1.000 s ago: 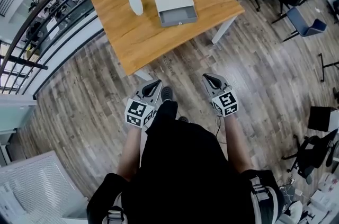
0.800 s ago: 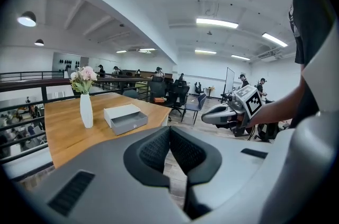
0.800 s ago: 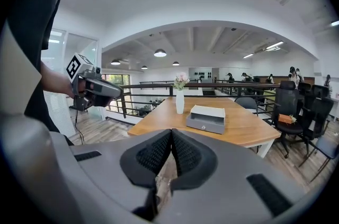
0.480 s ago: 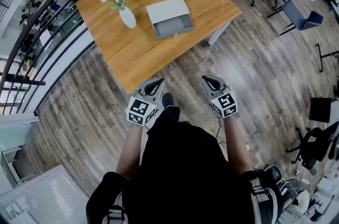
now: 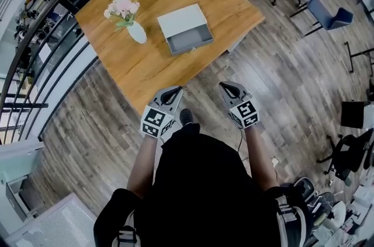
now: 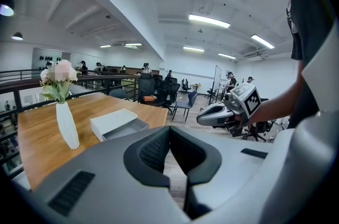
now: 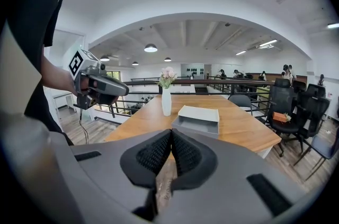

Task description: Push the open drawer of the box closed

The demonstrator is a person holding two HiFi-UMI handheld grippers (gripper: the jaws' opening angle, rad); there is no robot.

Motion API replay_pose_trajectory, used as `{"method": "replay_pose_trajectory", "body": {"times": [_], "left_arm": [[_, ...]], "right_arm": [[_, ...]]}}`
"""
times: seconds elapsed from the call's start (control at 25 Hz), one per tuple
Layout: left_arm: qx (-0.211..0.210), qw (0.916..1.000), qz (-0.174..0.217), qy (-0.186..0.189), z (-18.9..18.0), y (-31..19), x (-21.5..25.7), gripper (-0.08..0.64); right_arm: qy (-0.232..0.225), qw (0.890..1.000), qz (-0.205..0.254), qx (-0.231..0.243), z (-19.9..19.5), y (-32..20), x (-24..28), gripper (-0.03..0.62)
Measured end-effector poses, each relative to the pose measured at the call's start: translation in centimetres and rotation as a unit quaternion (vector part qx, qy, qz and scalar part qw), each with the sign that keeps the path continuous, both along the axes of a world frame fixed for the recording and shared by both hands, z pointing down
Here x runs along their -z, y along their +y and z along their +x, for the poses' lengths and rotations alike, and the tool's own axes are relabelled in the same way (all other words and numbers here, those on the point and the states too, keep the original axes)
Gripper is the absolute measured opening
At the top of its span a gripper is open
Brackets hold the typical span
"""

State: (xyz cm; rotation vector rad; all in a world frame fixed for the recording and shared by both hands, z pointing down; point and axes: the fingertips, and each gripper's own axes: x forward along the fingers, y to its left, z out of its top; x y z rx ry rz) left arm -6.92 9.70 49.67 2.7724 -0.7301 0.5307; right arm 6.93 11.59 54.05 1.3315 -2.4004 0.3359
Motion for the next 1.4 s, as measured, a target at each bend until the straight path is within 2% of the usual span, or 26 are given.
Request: {"method": "replay_pose_trajectory", "body": {"times": [0.52, 0.88, 1.12, 1.4], "left_arm": [[-0.023, 0.9997, 0.005, -0.002, -1.5, -6.6, -0.5, 0.023], [-0.030, 0.9995, 0.011, -0.001, -2.1, -9.3, -0.3, 0.023], [-0.017, 0.9998, 0.002, -0.005, -1.3, -9.5, -0.9, 0.023], [0.021, 0.9997, 0.004, -0.010, 0.5, -11.6, 0.0, 0.023]], "right_arm": [[-0.005, 1.000, -0.004, -0.018, -2.2, -6.2, -1.8, 0.015], [-0.009, 0.999, -0.015, -0.031, -2.7, -7.3, -2.9, 0.016], [-0.013, 0.999, -0.029, -0.014, -2.0, -8.1, -4.3, 0.015], [-0.017, 0.998, -0.051, 0.034, -0.9, -9.8, -5.4, 0.015]]}}
